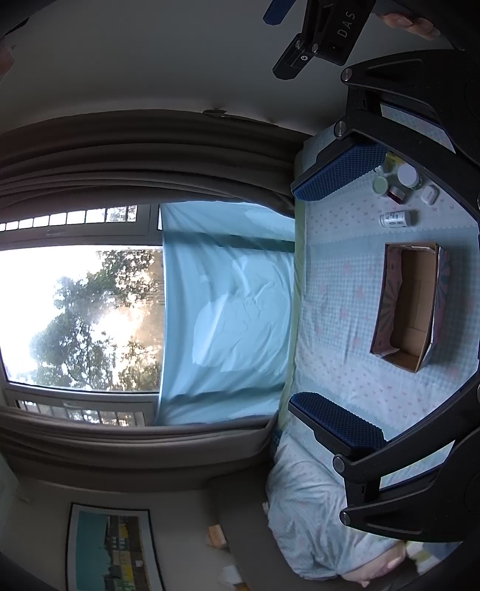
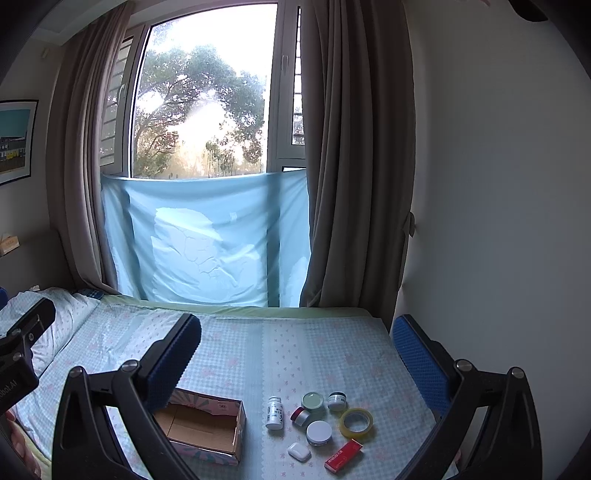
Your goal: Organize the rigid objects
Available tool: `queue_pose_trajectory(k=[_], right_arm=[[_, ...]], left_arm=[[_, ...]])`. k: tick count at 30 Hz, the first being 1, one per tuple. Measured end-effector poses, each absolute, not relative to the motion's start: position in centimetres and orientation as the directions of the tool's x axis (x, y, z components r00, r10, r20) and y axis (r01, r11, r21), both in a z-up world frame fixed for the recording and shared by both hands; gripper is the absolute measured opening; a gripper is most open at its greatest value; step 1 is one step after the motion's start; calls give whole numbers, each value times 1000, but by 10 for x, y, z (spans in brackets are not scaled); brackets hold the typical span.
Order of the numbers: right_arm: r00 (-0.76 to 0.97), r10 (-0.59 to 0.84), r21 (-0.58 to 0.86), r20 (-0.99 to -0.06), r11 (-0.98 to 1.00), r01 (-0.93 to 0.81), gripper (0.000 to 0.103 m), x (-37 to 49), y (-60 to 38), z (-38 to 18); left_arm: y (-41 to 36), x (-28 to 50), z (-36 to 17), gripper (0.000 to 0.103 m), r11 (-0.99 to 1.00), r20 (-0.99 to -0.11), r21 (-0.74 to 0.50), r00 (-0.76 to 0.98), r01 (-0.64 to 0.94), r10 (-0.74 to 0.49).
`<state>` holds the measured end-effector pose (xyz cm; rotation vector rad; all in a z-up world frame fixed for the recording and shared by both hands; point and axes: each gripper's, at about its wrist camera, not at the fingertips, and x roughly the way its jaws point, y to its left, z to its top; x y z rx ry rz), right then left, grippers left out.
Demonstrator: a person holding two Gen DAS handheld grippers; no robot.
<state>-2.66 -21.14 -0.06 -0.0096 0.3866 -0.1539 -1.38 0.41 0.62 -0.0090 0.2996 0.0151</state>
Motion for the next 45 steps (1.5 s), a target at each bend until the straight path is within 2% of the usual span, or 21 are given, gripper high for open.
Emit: queue_pose_trajectory(k=[40,45], right_arm=[[925,-116,5,-363,992,127,103,-18,-213,-5],[905,-115,49,-410,988,148,103,1,-228,-16]], left_arm=[[-2,-5,5,103,1000,-281,18,960,11,-6],[-10,18,-3,103,999,-332,32,943,8,3]])
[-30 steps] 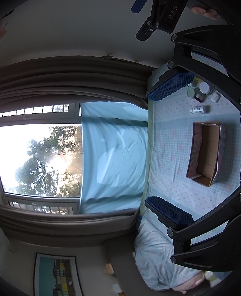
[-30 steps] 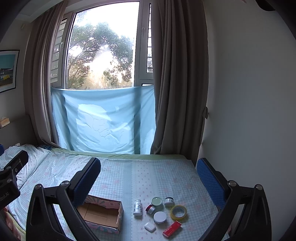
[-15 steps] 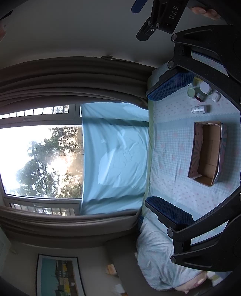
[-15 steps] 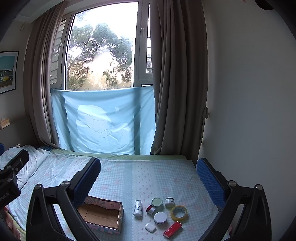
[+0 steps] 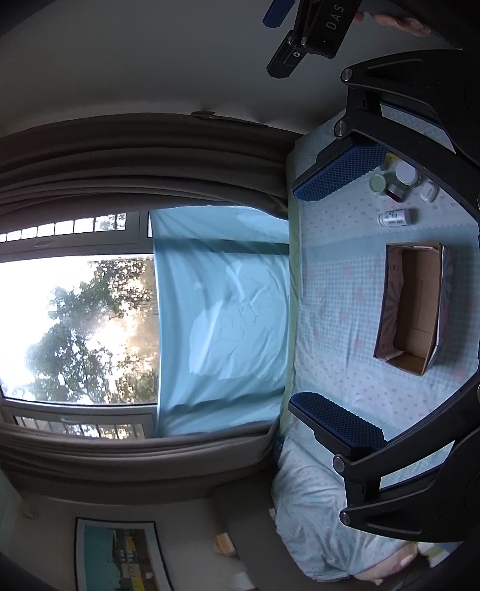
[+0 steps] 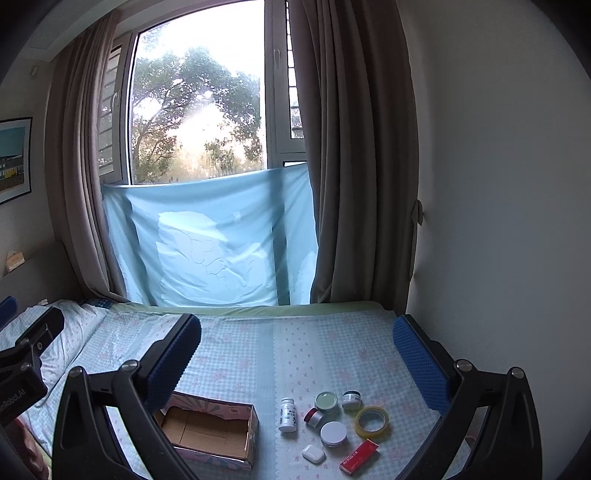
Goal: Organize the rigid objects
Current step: 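Grasp the white bottle with the left tool while the right tool grasps the white jar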
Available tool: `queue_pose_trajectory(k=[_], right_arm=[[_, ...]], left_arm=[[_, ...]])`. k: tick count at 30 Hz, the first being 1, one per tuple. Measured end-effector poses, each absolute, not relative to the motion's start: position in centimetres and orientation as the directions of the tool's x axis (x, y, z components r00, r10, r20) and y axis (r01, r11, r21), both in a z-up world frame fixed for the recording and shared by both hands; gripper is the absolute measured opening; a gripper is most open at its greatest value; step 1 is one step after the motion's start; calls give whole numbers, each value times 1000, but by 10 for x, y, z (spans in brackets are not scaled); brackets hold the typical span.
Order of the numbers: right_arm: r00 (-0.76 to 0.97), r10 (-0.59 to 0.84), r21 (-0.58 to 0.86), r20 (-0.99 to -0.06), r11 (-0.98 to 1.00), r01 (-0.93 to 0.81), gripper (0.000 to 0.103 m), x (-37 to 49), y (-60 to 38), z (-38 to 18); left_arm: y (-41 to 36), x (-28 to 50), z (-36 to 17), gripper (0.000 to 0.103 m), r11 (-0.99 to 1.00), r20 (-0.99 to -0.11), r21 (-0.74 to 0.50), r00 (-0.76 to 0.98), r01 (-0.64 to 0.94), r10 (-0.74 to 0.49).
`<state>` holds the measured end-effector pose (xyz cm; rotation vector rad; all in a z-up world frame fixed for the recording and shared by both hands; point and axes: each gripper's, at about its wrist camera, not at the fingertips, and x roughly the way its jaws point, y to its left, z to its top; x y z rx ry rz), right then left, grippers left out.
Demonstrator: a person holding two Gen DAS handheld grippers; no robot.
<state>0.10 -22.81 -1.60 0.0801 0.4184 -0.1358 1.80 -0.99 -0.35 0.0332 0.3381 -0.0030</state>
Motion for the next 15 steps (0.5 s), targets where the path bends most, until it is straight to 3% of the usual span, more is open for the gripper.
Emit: queue_pose_trajectory(k=[6,15], right_arm=[[854,-186,37,-486,972,232,103,34,-262,-48],[717,-274,16,-641,930,368,103,90,-334,-141]], left_arm=[[-36,75,-34,103,997,-464,38,885,61,-36],[-113,179,-137,103,981,-726,11,676,191,-124]])
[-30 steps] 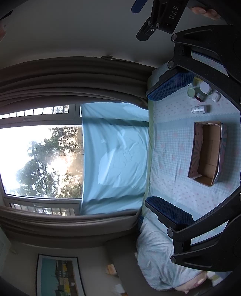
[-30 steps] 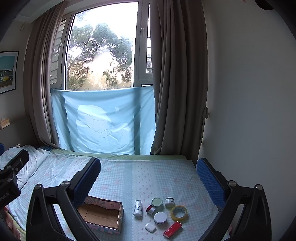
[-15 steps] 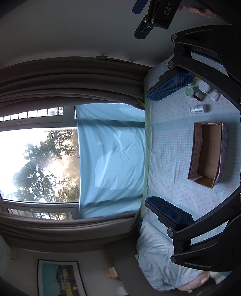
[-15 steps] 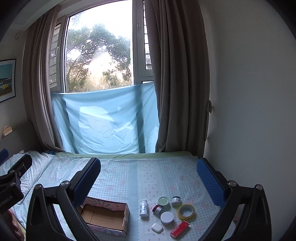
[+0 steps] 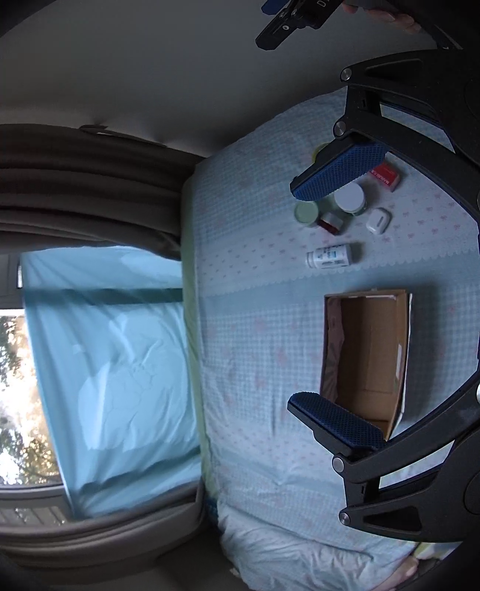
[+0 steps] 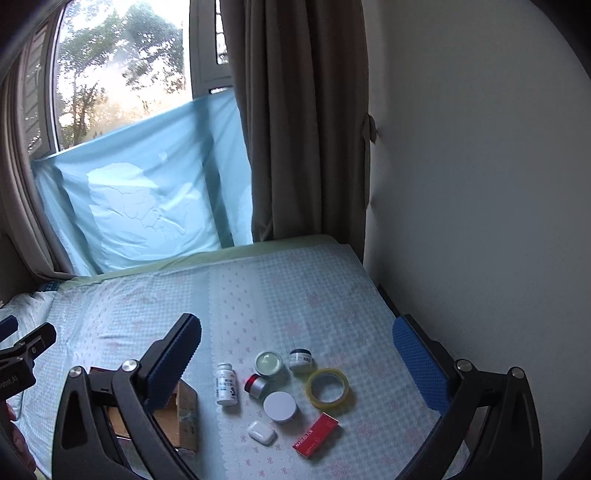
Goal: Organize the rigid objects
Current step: 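Grasp the white bottle with the left tool while the right tool grasps the white jar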
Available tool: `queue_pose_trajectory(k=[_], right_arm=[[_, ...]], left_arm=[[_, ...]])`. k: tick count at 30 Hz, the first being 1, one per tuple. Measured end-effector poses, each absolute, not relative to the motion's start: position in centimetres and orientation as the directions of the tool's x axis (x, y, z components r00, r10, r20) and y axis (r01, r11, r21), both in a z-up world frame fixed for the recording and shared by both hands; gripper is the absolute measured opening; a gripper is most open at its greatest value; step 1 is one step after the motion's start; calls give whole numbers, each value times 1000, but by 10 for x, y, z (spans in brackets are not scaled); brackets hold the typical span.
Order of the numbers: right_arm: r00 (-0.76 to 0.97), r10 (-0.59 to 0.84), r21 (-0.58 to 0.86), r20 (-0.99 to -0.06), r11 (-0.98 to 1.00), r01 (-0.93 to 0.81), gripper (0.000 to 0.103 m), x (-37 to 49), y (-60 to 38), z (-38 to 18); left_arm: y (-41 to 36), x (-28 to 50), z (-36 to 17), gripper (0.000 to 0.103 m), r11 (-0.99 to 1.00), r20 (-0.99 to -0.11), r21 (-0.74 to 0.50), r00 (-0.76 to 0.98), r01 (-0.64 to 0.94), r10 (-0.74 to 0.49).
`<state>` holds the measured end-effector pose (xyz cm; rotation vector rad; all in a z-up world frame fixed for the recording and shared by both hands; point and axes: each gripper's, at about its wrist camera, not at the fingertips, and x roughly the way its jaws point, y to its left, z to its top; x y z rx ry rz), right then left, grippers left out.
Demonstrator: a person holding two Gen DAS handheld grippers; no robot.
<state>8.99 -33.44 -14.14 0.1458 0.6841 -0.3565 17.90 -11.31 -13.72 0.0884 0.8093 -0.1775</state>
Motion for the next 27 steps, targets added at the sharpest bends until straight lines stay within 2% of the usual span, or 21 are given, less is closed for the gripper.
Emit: queue_pose_trajectory(k=[8,14,20,27], right_arm=[[560,-251,10,-789,907,420,103,126,-388,-239],[456,-168,49,-874,903,426,103,141,-397,-313],[386,-119,72,-915,892,445,103,159,-376,-371],[308,-76,70,-948,896,438,103,189,-344,-429]], left_arm=[[-175,257,-240,103,966,-870,4,477,258,-124],[-202,320,-320,103,955,-949,35,308,294,-60],[-221,368,-405,101,937,-990,48,141,345,-1],[-234,394,-478,99,908,-996,84,12,409,87]])
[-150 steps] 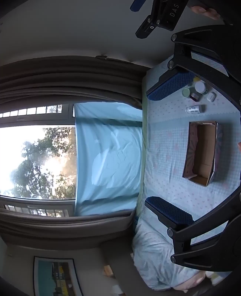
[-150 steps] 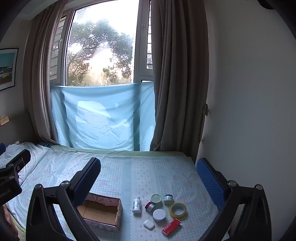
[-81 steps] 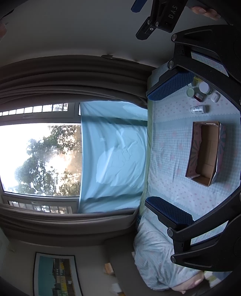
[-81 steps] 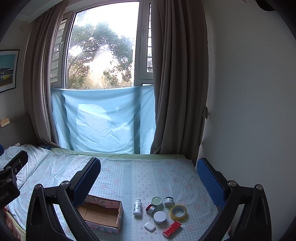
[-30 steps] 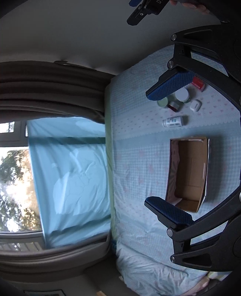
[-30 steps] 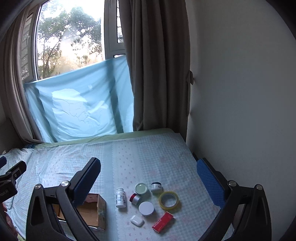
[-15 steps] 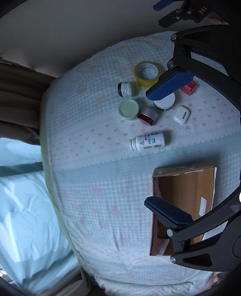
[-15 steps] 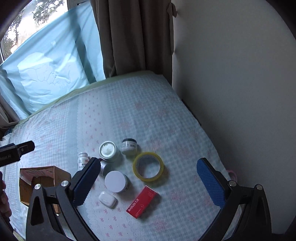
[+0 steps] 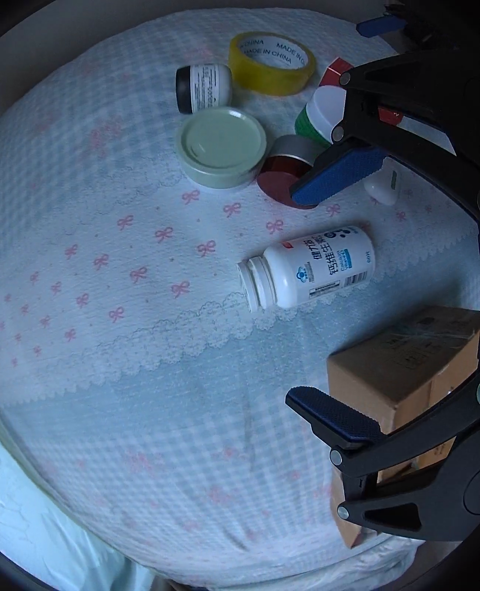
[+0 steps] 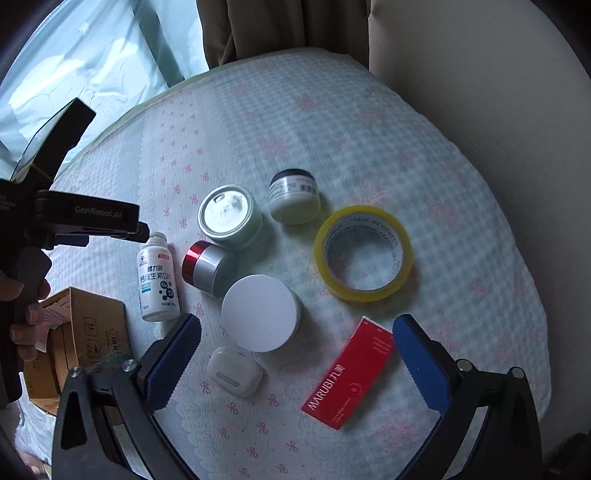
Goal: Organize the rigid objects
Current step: 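Grasp the white bottle with the left tool while the right tool grasps the white jar, then carry the white bottle and white jar over the cardboard box with both tools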
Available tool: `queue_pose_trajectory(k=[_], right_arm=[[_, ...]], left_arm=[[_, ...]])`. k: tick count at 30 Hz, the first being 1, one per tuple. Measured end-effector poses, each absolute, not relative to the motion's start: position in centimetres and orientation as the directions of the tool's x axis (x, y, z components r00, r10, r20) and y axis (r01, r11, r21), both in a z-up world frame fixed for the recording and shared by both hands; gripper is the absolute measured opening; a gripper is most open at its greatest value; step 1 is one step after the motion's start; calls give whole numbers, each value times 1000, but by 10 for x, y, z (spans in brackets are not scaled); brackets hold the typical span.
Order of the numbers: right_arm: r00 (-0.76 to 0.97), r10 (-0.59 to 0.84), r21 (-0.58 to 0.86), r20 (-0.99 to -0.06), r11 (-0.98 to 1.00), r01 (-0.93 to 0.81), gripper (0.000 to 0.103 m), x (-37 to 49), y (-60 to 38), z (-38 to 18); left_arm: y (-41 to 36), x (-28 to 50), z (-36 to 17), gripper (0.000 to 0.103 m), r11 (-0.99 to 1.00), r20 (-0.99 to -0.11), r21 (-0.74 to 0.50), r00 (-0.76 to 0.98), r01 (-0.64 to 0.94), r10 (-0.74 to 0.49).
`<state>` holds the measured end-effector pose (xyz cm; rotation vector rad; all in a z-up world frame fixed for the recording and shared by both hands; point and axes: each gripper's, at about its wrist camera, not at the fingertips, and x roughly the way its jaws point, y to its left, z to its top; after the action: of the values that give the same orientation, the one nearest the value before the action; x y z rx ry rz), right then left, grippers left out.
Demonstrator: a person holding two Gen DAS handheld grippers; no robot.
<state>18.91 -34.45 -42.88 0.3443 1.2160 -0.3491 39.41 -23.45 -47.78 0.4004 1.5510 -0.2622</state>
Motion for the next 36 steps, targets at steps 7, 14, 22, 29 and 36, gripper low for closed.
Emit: queue_pose_trajectory(k=[7,14,22,29,36], right_arm=[[204,-63,29,-977,907,421,103,215,-326,-479],[147,-73,-7,-986,914,405,103,233,-327,-506],[81,-62,-30,-995,935,354,90,247,-326,-532],[28,-56,-44,-998,945,324,67,245,-322,-548],[34,-42,-28,-999,944,328,67,251,-332,-552]], left_arm=[[-236,403,-530,92,900,-985,92,-96,425,146],[-231,397,-558,83,910,-975,47,-178,412,130],[-234,390,-574,62,925,-975,-4,-206,380,80],[-245,384,-566,51,936,-981,-15,-187,353,55],[-220,380,-555,50,952,-988,-40,-157,305,8]])
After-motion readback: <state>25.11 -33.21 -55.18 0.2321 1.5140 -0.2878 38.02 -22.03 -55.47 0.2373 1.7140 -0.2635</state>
